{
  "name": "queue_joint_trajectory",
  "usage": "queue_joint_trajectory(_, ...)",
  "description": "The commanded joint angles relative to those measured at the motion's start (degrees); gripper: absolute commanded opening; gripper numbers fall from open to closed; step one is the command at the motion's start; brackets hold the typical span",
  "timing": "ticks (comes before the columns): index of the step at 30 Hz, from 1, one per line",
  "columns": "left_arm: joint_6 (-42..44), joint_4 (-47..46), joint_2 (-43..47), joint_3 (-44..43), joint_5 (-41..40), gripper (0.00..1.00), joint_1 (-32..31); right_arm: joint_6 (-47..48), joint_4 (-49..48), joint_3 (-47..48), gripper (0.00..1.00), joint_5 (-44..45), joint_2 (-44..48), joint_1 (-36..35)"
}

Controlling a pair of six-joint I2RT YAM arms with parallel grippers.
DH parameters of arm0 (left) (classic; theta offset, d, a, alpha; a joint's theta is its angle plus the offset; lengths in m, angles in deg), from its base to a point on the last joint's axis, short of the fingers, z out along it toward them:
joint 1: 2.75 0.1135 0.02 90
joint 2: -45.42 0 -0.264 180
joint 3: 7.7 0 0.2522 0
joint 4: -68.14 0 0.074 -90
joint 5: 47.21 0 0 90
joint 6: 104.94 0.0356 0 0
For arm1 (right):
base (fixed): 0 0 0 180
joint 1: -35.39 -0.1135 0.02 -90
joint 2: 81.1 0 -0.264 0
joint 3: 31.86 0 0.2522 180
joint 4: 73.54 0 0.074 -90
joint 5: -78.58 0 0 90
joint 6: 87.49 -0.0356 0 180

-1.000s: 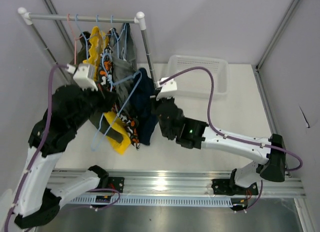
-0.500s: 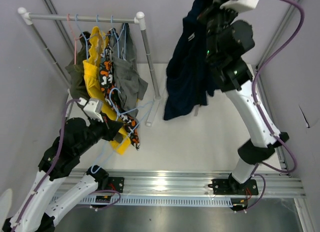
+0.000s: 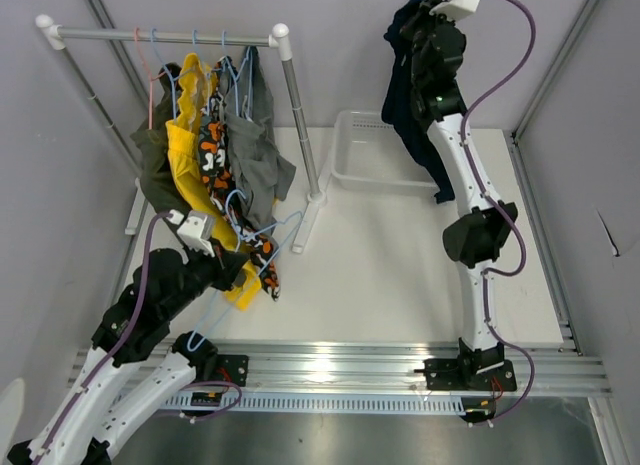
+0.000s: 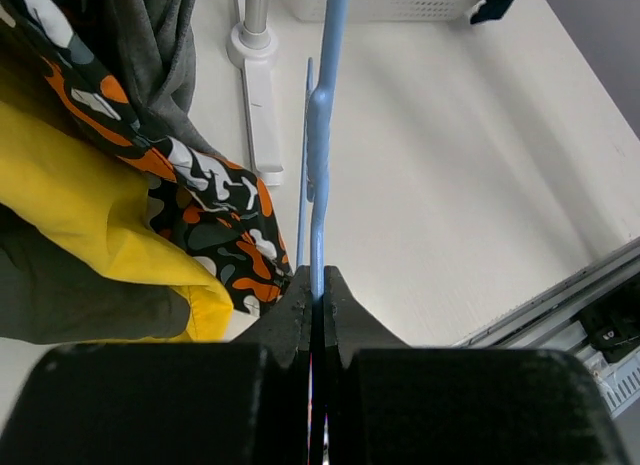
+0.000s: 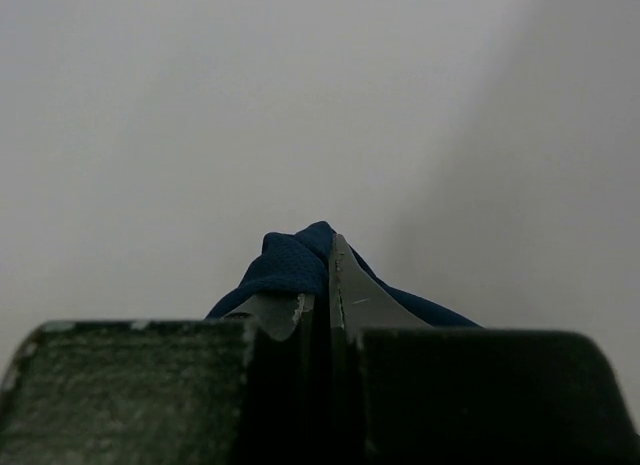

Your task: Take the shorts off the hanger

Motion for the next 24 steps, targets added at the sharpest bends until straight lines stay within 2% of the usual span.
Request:
queue_joint_trajectory(1, 1.3, -5.1, 1.9, 1.1, -0.9, 0.0, -0.4, -3.7, -11.2, 2.7, 0.0, -5.4, 0.2, -0.3)
queue_joint_trajectory(4, 1.1, -5.5, 1.2, 1.5, -1.6, 0.0, -0.4, -4.6, -11.1, -3.0, 0.0, -5.1, 0.1, -0.2)
queue_joint_trajectory(6, 1.3, -5.4, 0.1, 1.5, -2.1, 0.0, -0.3, -6.1, -12.4, -15.5, 0.0, -5.7, 4.3, -0.3)
queue_joint_trajectory(7, 1.3, -5.3, -0.3, 1.5, -2.4, 0.0, -0.3, -6.6, -17.2, -21.6, 0.0, -5.7, 6.4, -0.5)
queue_joint_trajectory(8, 1.2, -5.2, -0.5, 1.4, -2.7, 0.0, -0.3, -6.6, -20.3, -34.4, 0.0, -5.3, 8.6, -0.9)
queue_joint_trajectory(10, 1.0, -5.1, -0.3, 1.6, -3.2, 0.0, -0.3, -6.0, -27.8, -45.5, 0.0, -2.6, 14.3, -2.0)
queue_joint_trajectory(12, 1.0, -5.2, 0.4, 1.8, -3.7, 0.0, -0.4, -5.8, -30.6, -57.9, 0.0, 0.1, 18.3, -2.7)
queue_joint_trajectory(13, 0.9, -5.2, 0.6, 1.7, -3.8, 0.0, -0.3, -6.6, -29.8, -60.8, 0.08, 0.5, 19.2, -2.7)
queue_joint_trajectory(14, 0.9, -5.2, 0.6, 1.9, -3.6, 0.0, -0.3, -7.4, -28.0, -62.7, 0.33, 0.7, 19.9, -2.7)
queue_joint_trajectory(15, 1.0, -5.2, 0.4, 1.8, -3.8, 0.0, -0.4, -8.3, -21.3, -64.3, 0.58, 1.0, 20.5, -2.5)
queue_joint_trajectory(16, 1.0, -4.9, 0.2, 1.7, -4.0, 0.0, -0.4, -9.3, -17.4, -64.4, 0.92, 2.1, 21.2, -2.0)
queue_joint_trajectory(17, 1.0, -5.0, -0.2, 1.4, -4.1, 0.0, -0.4, -10.5, -14.0, -64.3, 0.99, 3.5, 21.6, -2.0)
queue_joint_trajectory(18, 1.0, -4.9, -0.3, 1.4, -4.1, 0.0, -0.4, -10.5, -8.3, -64.3, 0.99, 4.9, 22.0, -2.0)
queue_joint_trajectory(24, 1.1, -4.4, -1.3, -1.4, -4.4, 0.0, -0.4, -7.4, 7.5, -64.2, 0.99, 11.8, 29.8, -2.3)
